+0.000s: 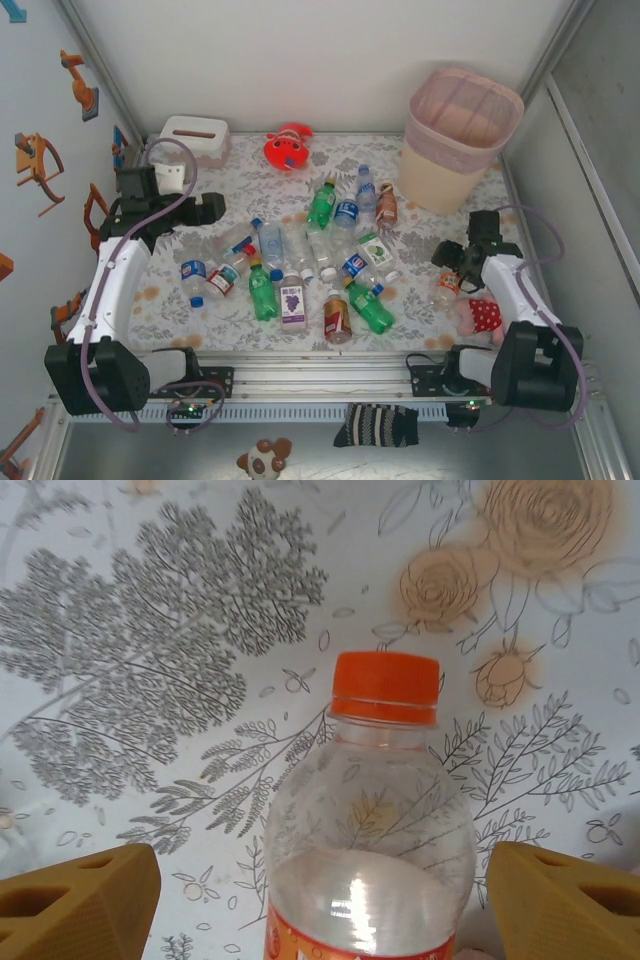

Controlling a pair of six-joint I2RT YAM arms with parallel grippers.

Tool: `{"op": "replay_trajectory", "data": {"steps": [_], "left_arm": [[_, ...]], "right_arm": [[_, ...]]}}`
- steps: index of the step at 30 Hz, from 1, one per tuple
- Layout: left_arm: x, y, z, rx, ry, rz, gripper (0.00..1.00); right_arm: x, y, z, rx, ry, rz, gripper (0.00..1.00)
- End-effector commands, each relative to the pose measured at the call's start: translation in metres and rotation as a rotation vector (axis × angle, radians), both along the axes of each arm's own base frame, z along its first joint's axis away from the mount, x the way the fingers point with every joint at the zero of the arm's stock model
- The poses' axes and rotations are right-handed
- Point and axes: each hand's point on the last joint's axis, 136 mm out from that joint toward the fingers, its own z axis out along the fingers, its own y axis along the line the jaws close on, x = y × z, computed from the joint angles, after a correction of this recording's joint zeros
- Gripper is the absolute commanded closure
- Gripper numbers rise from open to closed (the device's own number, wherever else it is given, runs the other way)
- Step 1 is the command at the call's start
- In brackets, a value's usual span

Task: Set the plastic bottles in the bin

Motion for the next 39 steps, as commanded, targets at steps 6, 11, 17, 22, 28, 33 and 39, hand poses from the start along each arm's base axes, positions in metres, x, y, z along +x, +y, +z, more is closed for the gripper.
{"op": "replay_trajectory", "data": {"steps": [6,11,17,22,28,33,39], "left_arm": [[-0.006,-0.004,-0.002,-0.04,-0.016,-0.034,0.03],[-0.006,-0.005,0.001,-0.046,-0.026,-0.04,0.03],[-0.008,0.001,0.004,-0.036,-0.039,-0.021,0.03],[-0.01,0.0,0.006,-0.04,-0.052,-0.025,0.03],[-0.012,0.001,0.008,-0.035,-0.061,-0.02,0.03],[-0.012,0.002,0.01,-0.034,-0.076,-0.017,0.03],[-0.011,0.003,0.011,-0.038,-0.08,-0.012,0.03]], "right_arm": [[-0.007,0.008,-0.029,0.067,0.099,-0.005,0.22],[-0.006,0.01,-0.034,0.077,0.126,0.008,0.25],[-0.005,0.011,-0.035,0.085,0.13,0.014,0.31],[-0.006,0.012,-0.034,0.083,0.124,0.016,0.38],[-0.005,0.011,-0.022,0.077,0.092,0.013,0.41],[0.002,0.009,0.018,0.058,0.007,0.015,0.41],[0.016,0.006,0.094,0.022,-0.148,0.037,0.42]]}}
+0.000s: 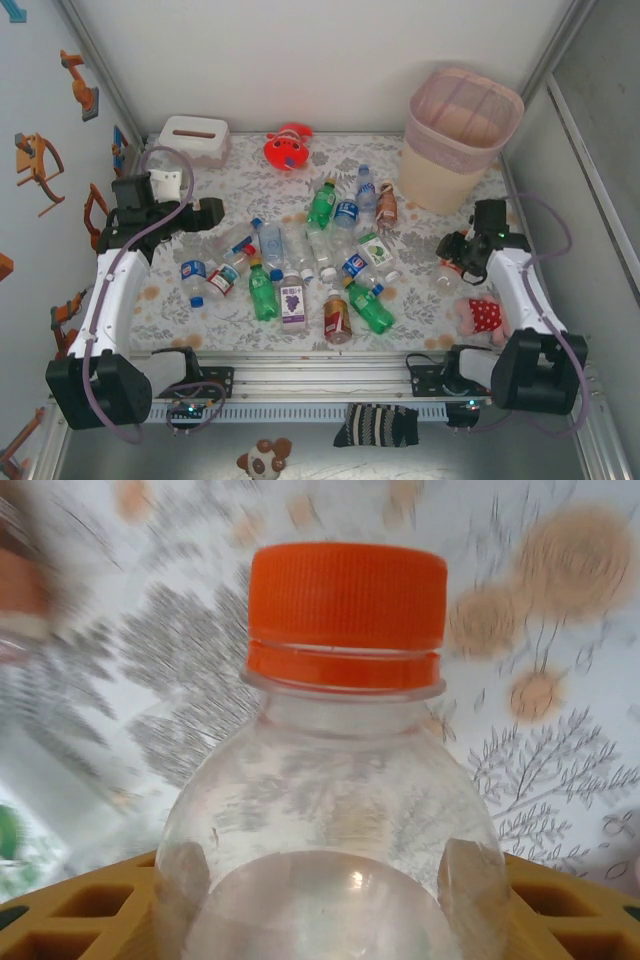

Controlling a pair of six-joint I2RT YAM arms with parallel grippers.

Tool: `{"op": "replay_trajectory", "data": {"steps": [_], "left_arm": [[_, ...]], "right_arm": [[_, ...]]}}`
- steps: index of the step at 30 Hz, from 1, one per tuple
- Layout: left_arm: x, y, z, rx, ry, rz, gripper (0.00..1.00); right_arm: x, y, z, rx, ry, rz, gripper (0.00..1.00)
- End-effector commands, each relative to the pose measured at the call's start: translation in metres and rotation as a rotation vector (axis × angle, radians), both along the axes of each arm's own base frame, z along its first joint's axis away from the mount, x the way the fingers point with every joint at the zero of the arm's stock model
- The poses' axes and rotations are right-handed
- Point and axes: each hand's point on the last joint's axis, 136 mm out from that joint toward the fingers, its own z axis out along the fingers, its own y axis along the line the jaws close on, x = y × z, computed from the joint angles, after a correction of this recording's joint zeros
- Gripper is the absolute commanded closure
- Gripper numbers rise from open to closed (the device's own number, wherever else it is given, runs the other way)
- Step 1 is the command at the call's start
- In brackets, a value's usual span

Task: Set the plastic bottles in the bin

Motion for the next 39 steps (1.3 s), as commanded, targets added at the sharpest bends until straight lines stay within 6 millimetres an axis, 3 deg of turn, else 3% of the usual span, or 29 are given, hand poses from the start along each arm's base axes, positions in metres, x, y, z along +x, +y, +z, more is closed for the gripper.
{"op": "replay_trajectory", "data": {"steps": [1,9,14,18,21,24,28,32,39], "left_arm": [[-0.001,0.001,0.009,-0.003,-0.039,-0.005,0.03],[-0.002,0.002,0.012,-0.009,-0.051,0.001,0.03],[-0.002,0.001,0.013,-0.018,-0.052,-0.004,0.03],[-0.001,0.002,0.013,-0.018,-0.053,0.0,0.03],[-0.003,0.004,0.015,-0.014,-0.06,0.011,0.03],[-0.005,0.004,0.017,-0.013,-0.074,0.012,0.03],[-0.006,0.006,0.018,-0.003,-0.084,0.019,0.03],[-0.008,0.008,0.018,0.013,-0.083,0.03,0.03],[-0.01,0.007,0.019,0.005,-0.093,0.026,0.03]], "right_arm": [[0.004,-0.005,0.051,-0.037,-0.081,0.011,0.42],[0.044,-0.003,0.176,-0.039,-0.347,0.031,0.43],[0.083,0.002,0.258,-0.011,-0.548,0.047,0.43],[0.121,-0.004,0.296,-0.012,-0.652,0.028,0.44],[0.154,-0.006,0.312,-0.002,-0.711,0.02,0.44],[0.186,-0.01,0.32,0.002,-0.753,0.009,0.45],[0.226,-0.012,0.313,0.032,-0.773,-0.001,0.45],[0.262,-0.009,0.288,0.086,-0.726,0.005,0.47],[0.3,-0.011,0.231,0.135,-0.631,-0.037,0.48]]}}
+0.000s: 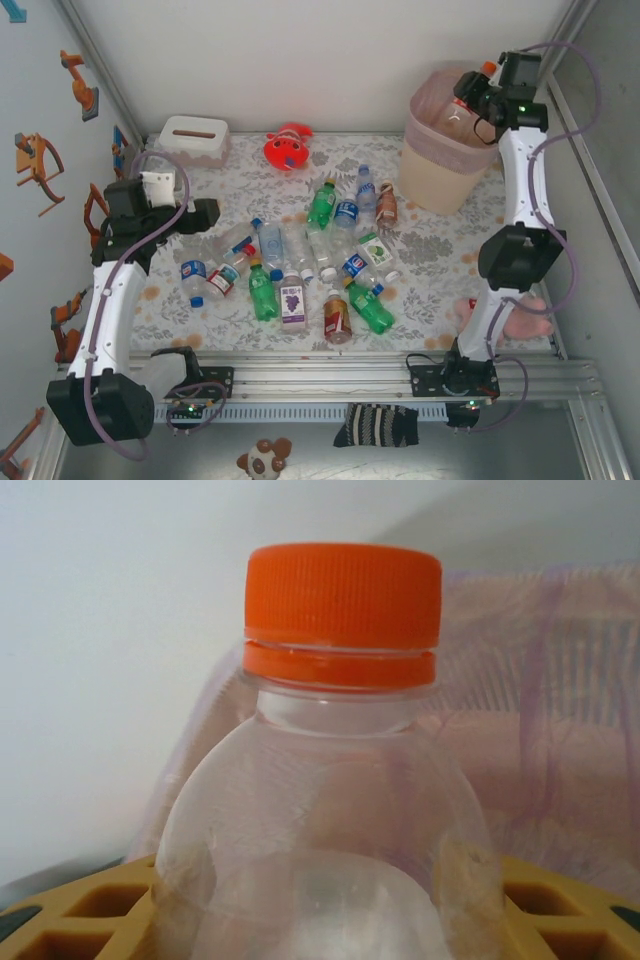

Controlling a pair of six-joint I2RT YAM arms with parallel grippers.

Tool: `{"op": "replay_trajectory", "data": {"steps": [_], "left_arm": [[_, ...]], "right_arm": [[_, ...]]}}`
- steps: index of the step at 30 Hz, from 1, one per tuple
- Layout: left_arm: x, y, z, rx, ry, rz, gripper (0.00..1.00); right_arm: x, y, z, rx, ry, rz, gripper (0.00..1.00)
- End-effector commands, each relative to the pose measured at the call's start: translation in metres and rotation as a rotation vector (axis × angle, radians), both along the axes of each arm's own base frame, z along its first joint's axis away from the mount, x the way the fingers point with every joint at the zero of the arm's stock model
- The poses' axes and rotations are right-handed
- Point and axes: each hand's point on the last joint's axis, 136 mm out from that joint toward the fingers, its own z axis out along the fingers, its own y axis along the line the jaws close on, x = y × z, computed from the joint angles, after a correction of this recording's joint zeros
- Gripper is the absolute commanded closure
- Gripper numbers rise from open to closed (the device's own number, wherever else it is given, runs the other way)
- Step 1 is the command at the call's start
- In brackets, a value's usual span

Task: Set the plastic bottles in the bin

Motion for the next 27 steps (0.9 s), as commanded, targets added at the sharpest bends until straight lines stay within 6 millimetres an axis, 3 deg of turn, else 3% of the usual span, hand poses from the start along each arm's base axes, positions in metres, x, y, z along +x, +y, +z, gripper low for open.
{"op": "replay_trajectory", "data": {"steps": [1,6,12,19,27], "left_arm": [[-0.001,0.0,0.003,-0.006,-0.018,-0.002,0.03],[-0.002,0.0,-0.003,0.0,0.005,0.002,0.03],[-0.003,-0.003,-0.005,0.013,0.009,-0.007,0.03],[-0.002,-0.006,-0.011,0.017,0.028,-0.015,0.03],[-0.002,-0.008,-0.013,0.021,0.033,-0.021,0.03]], "right_arm": [[0.012,-0.001,0.001,0.049,-0.017,-0.012,0.48],[0.018,0.006,-0.046,0.069,0.131,0.033,0.48],[-0.013,0.012,-0.086,0.03,0.333,0.093,0.48],[-0.059,-0.004,-0.097,-0.134,0.492,0.107,0.47],[-0.09,-0.039,-0.109,-0.286,0.623,0.082,0.46]]}}
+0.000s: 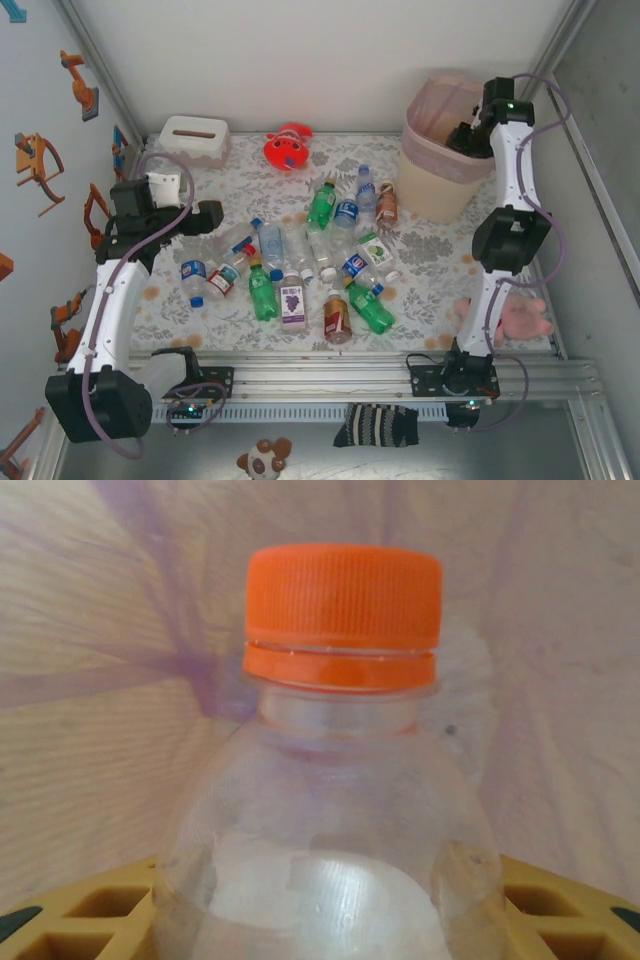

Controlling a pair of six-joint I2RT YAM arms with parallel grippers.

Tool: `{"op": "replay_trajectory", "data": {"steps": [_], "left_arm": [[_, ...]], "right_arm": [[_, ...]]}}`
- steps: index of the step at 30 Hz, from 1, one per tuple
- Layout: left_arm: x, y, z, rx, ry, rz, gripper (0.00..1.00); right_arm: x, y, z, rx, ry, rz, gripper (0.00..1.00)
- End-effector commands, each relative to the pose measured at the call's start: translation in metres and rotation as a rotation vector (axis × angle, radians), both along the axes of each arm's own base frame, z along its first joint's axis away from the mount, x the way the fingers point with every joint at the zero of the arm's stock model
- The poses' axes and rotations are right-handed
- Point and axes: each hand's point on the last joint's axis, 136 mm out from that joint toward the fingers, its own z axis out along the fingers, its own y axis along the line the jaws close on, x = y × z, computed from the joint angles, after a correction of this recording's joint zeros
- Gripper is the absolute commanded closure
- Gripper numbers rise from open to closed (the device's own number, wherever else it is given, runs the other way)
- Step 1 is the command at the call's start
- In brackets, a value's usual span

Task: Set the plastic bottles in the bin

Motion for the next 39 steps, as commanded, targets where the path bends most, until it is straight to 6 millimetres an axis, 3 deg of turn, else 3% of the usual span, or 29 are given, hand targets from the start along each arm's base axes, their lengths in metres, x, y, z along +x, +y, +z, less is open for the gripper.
{"op": "replay_trajectory", "data": {"steps": [1,9,12,13,18,24,30,39], "left_arm": [[-0.003,-0.002,-0.005,0.011,0.011,-0.008,0.03],[-0.004,-0.002,-0.003,0.022,0.005,-0.009,0.03],[-0.003,-0.002,-0.004,0.021,0.006,-0.011,0.03],[-0.003,-0.003,-0.004,0.018,0.007,-0.012,0.03],[-0.002,-0.004,-0.005,0.013,0.014,-0.017,0.03],[-0.002,-0.004,-0.006,0.015,0.019,-0.017,0.03],[-0.002,-0.003,-0.009,0.018,0.037,-0.013,0.03],[-0.002,-0.003,-0.015,0.028,0.078,-0.017,0.03]], "right_arm": [[-0.032,-0.028,0.026,-0.131,0.036,0.007,0.46],[-0.064,-0.079,0.034,-0.306,0.109,-0.073,0.46],[-0.067,-0.081,0.038,-0.324,0.108,-0.07,0.46],[-0.065,-0.076,0.038,-0.299,0.095,-0.054,0.46],[-0.041,-0.014,0.037,-0.012,-0.029,0.132,0.46],[-0.02,0.026,0.024,0.085,-0.039,0.239,0.46],[-0.006,0.049,-0.007,0.122,0.003,0.279,0.45],[0.006,0.057,-0.058,0.172,0.065,0.269,0.43]]}}
